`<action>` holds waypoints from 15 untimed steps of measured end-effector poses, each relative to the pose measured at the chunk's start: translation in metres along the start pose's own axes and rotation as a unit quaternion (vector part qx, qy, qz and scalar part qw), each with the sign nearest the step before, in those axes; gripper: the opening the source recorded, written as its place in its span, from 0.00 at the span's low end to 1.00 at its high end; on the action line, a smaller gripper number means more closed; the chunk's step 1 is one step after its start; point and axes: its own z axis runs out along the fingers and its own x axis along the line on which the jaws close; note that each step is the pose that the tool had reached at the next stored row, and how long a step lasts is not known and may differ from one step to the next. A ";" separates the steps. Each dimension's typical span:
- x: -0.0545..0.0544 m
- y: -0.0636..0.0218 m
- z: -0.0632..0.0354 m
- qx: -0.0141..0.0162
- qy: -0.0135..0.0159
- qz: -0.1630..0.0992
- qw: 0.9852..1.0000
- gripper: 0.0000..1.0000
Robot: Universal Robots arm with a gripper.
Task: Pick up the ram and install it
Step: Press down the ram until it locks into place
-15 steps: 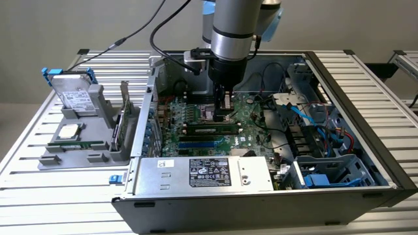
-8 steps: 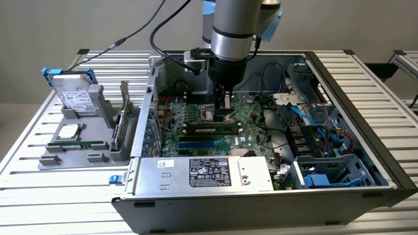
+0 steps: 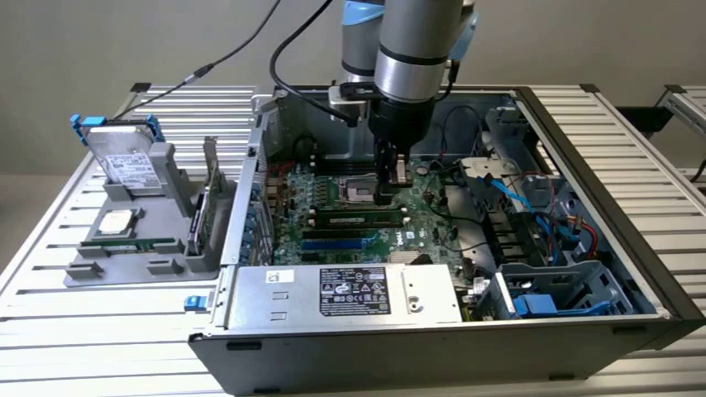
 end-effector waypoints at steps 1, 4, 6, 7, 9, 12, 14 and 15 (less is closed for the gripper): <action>0.000 -0.0017 -0.0001 0.000 0.000 0.000 1.000 0.10; 0.000 -0.0020 -0.0003 0.000 0.000 0.000 1.000 0.10; 0.000 -0.0023 0.0013 0.000 0.000 0.000 1.000 0.10; 0.000 -0.0024 0.0029 0.000 0.000 0.000 1.000 0.10; 0.000 -0.0025 0.0039 0.000 0.000 0.000 1.000 0.10; 0.000 -0.0027 0.0057 0.000 0.000 0.000 1.000 0.10; 0.000 -0.0028 0.0071 0.000 0.000 0.000 1.000 0.10; 0.000 -0.0028 0.0071 0.000 0.000 0.000 1.000 0.10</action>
